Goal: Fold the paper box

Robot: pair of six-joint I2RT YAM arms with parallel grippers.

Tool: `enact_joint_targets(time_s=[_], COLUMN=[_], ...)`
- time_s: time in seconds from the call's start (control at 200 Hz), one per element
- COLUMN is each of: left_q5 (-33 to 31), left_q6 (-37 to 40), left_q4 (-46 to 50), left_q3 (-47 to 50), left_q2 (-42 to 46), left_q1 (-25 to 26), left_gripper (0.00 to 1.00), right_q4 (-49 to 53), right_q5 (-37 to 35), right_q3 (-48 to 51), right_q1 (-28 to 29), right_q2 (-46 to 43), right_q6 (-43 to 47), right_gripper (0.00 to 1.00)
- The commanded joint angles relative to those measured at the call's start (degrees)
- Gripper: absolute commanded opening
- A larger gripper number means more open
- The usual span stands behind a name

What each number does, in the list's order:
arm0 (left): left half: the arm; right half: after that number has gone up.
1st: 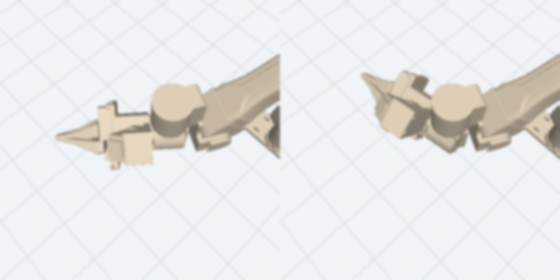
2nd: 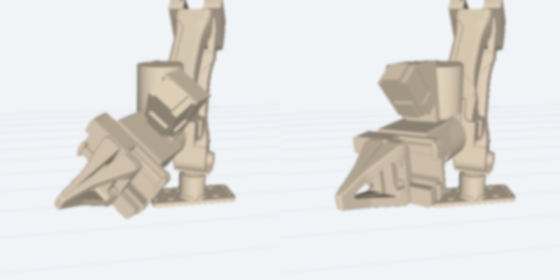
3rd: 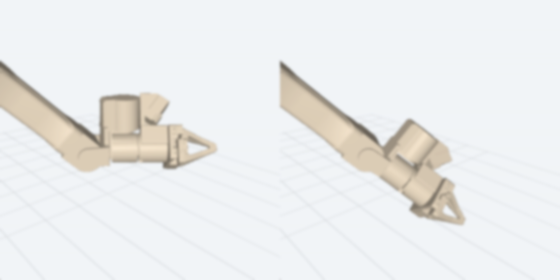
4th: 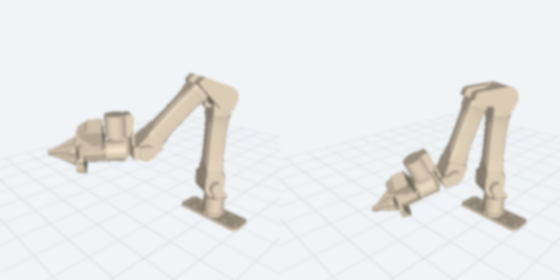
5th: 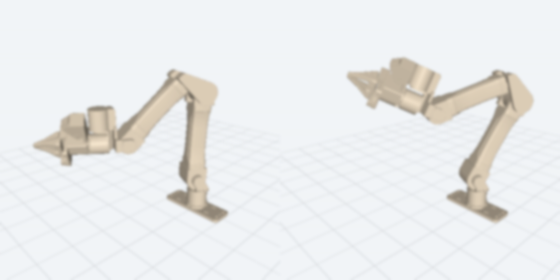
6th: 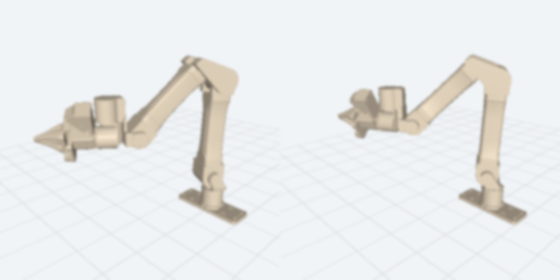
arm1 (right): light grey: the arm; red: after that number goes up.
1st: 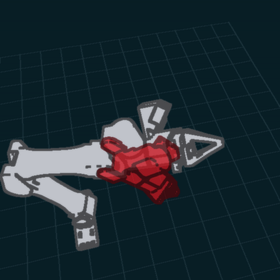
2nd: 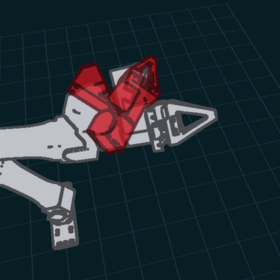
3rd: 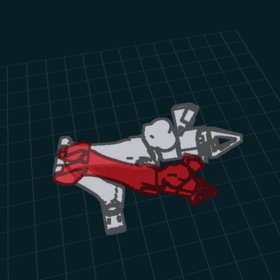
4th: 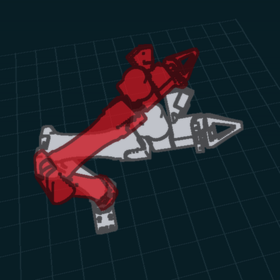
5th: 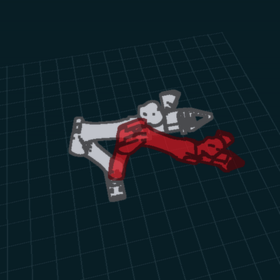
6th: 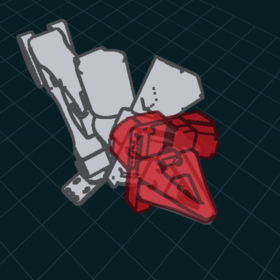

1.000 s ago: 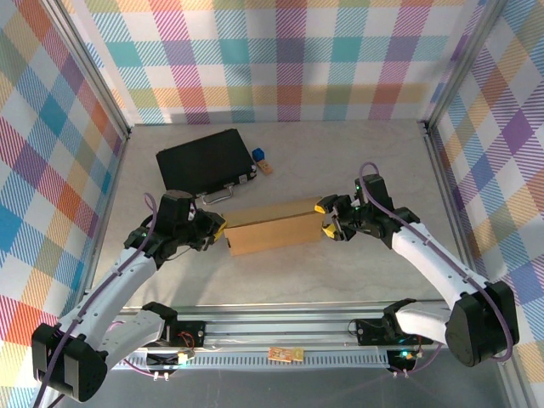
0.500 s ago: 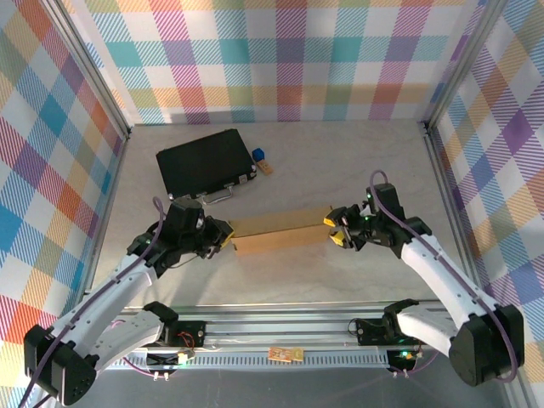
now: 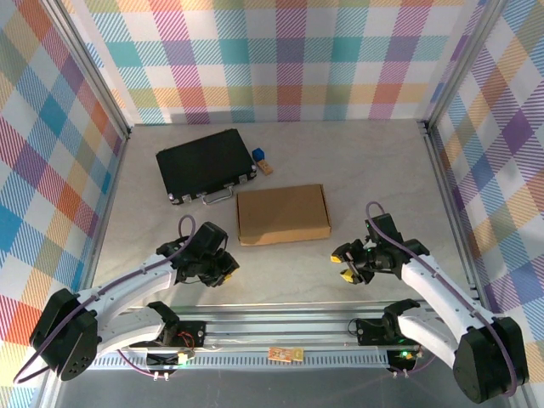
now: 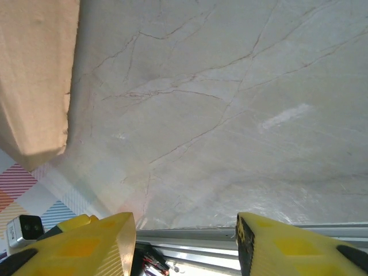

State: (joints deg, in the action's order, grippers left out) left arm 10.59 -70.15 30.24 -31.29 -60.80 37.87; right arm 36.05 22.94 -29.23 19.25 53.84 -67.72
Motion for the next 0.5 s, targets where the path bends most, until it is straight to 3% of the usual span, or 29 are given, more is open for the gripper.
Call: enact_joint_targets(time_s=[0.0, 0.1, 0.135, 0.155, 0.165, 0.18, 0.195, 0.35, 0.435, 0.495], left_q5=[-3.28, -8.57, -10.34, -11.16, -11.46, -11.99, -12.45, -22.01, -37.03, -52.46], left_q6=[2.04, 6.39, 8.24, 9.4, 9.99, 10.94, 11.85, 21.12, 22.67, 16.71], left_q4=[3.84, 10.97, 13.17, 14.05, 14.36, 14.59, 14.78, 17.24, 22.41, 28.86], left_q3=[-5.29, -12.65, -15.05, -16.25, -16.65, -17.44, -18.09, -24.0, -26.51, -26.11], left_q2=[0.2, 0.32, 0.61, 0.93, 1.05, 1.35, 1.85, 7.63, 9.75, 10.13], left_q1=[0.45, -0.08, -0.76, -1.32, -1.59, -2.08, -2.61, -8.02, -8.12, -8.07], left_gripper=[0.3, 0.47, 0.55, 0.61, 0.71, 0.93, 1.0, 1.0, 1.0, 1.0], right_q4=[2.52, 8.52, 11.42, 12.98, 13.65, 14.6, 15.47, 18.76, 17.32, 6.41], right_q5=[-2.3, -6.92, -9.51, -11.03, -11.76, -12.83, -13.85, -30.11, -46.13, -51.87], right_q3=[-3.72, -9.9, -12.59, -14.17, -14.99, -16.2, -17.45, -27.79, -26.65, -19.36], right_q1=[-0.72, -2.34, -3.43, -4.22, -4.57, -5.13, -5.56, -6.03, -6.07, -6.06], right_q2=[0.53, -0.04, -0.06, -0.01, -0.04, 0.01, 0.03, -4.08, -8.33, -13.34], right_q6=[3.78, 10.22, 13.07, 14.7, 15.31, 16.84, 18.15, 30.26, 31.2, 41.46], right_gripper=[0.52, 0.66, 0.77, 0.97, 1.0, 0.99, 0.99, 0.99, 0.99, 0.99])
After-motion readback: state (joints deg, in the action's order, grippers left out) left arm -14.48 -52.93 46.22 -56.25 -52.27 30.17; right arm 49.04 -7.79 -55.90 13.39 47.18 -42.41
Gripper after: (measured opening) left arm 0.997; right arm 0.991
